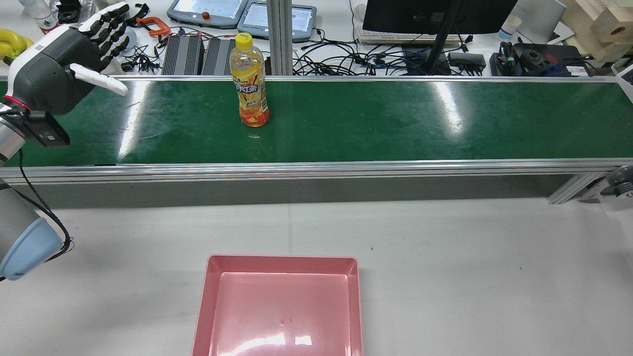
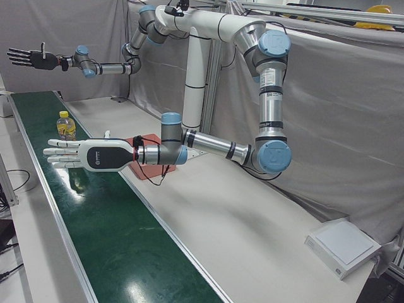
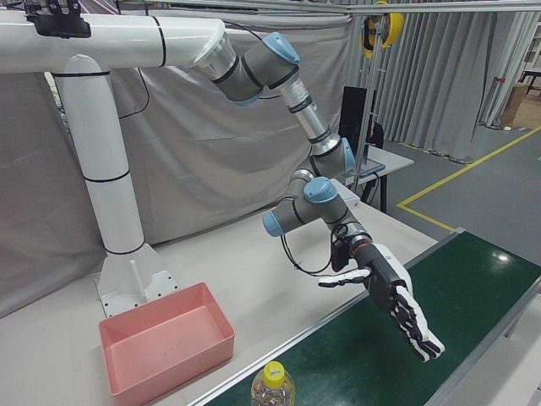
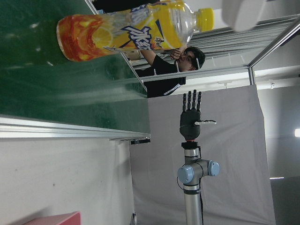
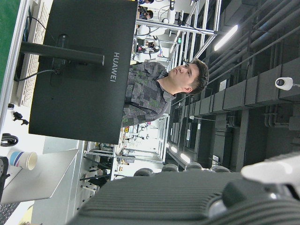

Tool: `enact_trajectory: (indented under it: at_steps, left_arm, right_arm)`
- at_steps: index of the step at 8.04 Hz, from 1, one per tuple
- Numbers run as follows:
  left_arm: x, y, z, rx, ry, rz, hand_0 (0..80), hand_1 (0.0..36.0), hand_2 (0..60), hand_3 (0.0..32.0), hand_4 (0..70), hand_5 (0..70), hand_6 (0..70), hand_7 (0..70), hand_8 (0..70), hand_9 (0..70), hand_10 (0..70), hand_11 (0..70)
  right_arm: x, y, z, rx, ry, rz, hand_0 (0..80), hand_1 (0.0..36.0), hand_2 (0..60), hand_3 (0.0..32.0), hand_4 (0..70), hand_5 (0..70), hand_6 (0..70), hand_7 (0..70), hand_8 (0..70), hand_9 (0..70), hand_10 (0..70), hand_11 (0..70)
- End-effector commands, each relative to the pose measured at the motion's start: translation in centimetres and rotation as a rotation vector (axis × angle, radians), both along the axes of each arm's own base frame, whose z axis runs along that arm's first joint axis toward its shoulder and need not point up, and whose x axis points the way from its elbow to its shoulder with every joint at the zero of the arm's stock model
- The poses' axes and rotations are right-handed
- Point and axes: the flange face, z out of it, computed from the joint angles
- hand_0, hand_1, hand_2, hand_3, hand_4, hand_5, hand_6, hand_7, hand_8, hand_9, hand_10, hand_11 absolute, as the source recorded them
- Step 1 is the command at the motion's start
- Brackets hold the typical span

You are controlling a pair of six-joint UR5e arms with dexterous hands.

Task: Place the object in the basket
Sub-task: 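Move the left hand in over the conveyor toward the juice bottle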

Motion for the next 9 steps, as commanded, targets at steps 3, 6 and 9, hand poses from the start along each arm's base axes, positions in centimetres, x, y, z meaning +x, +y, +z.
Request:
enact_trajectory:
  at_steps: [3, 6, 9]
  left_arm:
    - [3.5, -2.7, 0.1, 0.013, -0.002, -0.031, 69.4, 12.8, 0.0, 0.0, 0.0, 12.6, 0.0, 0.0, 0.0, 0.0, 0.5, 3.2]
    - [3.9, -2.4, -0.2, 0.019, -0.001, -0.025, 67.7, 12.5, 0.0, 0.4, 0.0, 9.5, 0.0, 0.0, 0.0, 0.0, 0.5, 3.3]
    - [7.5, -1.1, -0.7, 0.014, 0.000, 0.032, 69.2, 12.7, 0.0, 0.0, 0.0, 10.6, 0.0, 0.0, 0.0, 0.0, 0.9, 3.9]
  right_arm:
    - [0.0, 0.0, 0.0, 0.000, 0.001, -0.001, 0.0, 0.0, 0.0, 0.0, 0.0, 0.0, 0.0, 0.0, 0.0, 0.0, 0.0, 0.0]
    - [0.0, 0.0, -0.1, 0.001, -0.001, -0.001, 0.0, 0.0, 0.0, 0.0, 0.0, 0.0, 0.0, 0.0, 0.0, 0.0, 0.0, 0.0]
    - [0.0, 0.0, -0.1, 0.002, 0.001, -0.001, 0.0, 0.0, 0.0, 0.0, 0.0, 0.0, 0.0, 0.0, 0.0, 0.0, 0.0, 0.0]
